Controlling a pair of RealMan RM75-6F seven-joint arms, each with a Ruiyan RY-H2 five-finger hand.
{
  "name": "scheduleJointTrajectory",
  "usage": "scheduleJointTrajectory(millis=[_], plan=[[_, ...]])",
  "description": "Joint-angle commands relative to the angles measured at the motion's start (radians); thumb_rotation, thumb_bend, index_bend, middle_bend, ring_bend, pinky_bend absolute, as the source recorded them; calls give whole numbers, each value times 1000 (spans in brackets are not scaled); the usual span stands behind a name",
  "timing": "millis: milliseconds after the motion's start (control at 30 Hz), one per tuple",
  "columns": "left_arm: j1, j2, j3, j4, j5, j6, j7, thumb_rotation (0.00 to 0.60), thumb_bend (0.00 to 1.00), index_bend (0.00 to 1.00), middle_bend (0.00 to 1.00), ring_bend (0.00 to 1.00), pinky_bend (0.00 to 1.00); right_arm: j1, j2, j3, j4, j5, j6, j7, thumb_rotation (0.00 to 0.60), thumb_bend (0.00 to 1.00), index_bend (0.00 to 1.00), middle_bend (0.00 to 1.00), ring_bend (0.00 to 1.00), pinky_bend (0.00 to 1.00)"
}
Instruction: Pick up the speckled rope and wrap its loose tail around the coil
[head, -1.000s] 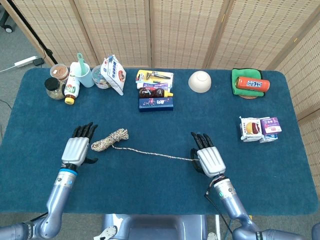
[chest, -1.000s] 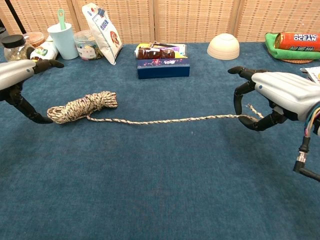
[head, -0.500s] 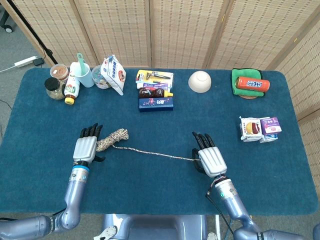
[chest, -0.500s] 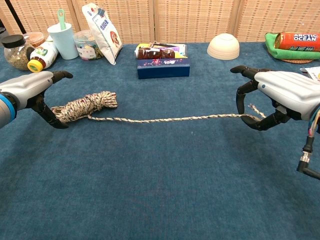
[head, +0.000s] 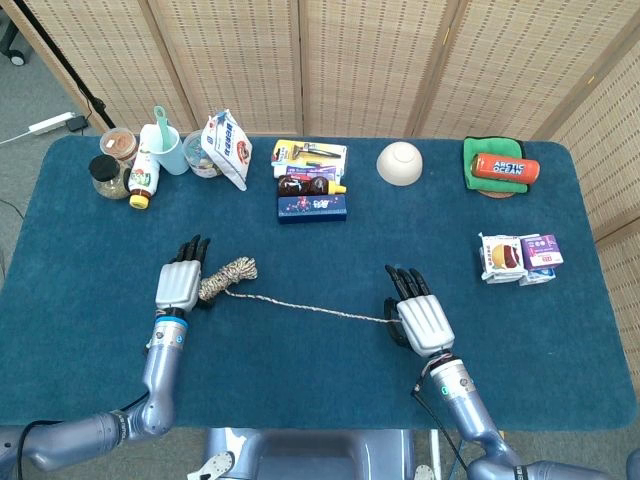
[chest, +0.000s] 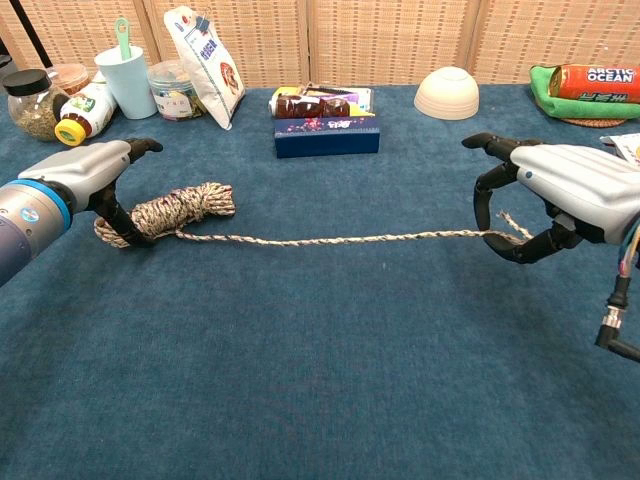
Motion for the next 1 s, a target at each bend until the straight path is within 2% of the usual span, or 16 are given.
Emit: scheduleJointTrajectory(millis=[33, 167, 400, 500, 600, 800, 1000], plan=[[-10, -16, 5, 18, 6, 3, 7, 600, 122, 43, 99, 209, 394, -1, 0, 0, 1, 0, 1, 0, 600, 470, 625, 0, 0, 0], [-18, -31, 9, 41, 12, 6, 13, 600, 208, 192, 203, 293, 479, -1, 1, 2, 1, 1, 2, 0, 600, 471, 626, 0, 0, 0], [-24, -52, 16, 76, 33, 13, 3, 600, 298, 465, 416, 462, 611, 0, 2, 1, -2, -1, 4, 2, 600, 471, 628, 0, 0, 0], [-24, -60, 19, 89, 43, 16, -5, 600, 328, 541, 469, 505, 649, -1, 2, 0, -2, -1, 5, 1, 600, 472, 629, 0, 0, 0], [-22, -65, 23, 95, 55, 23, -10, 600, 362, 586, 496, 529, 670, -1, 1, 1, -3, 0, 6, 1, 600, 472, 631, 0, 0, 0], [-13, -57, 33, 103, 106, 36, -57, 600, 388, 602, 504, 534, 673, -2, 3, -1, -5, -2, 7, 4, 600, 472, 635, 0, 0, 0], [-21, 13, 68, 90, 238, -4, -167, 600, 389, 602, 504, 533, 673, -1, 20, -4, -33, -19, 8, 13, 600, 478, 641, 0, 0, 0]])
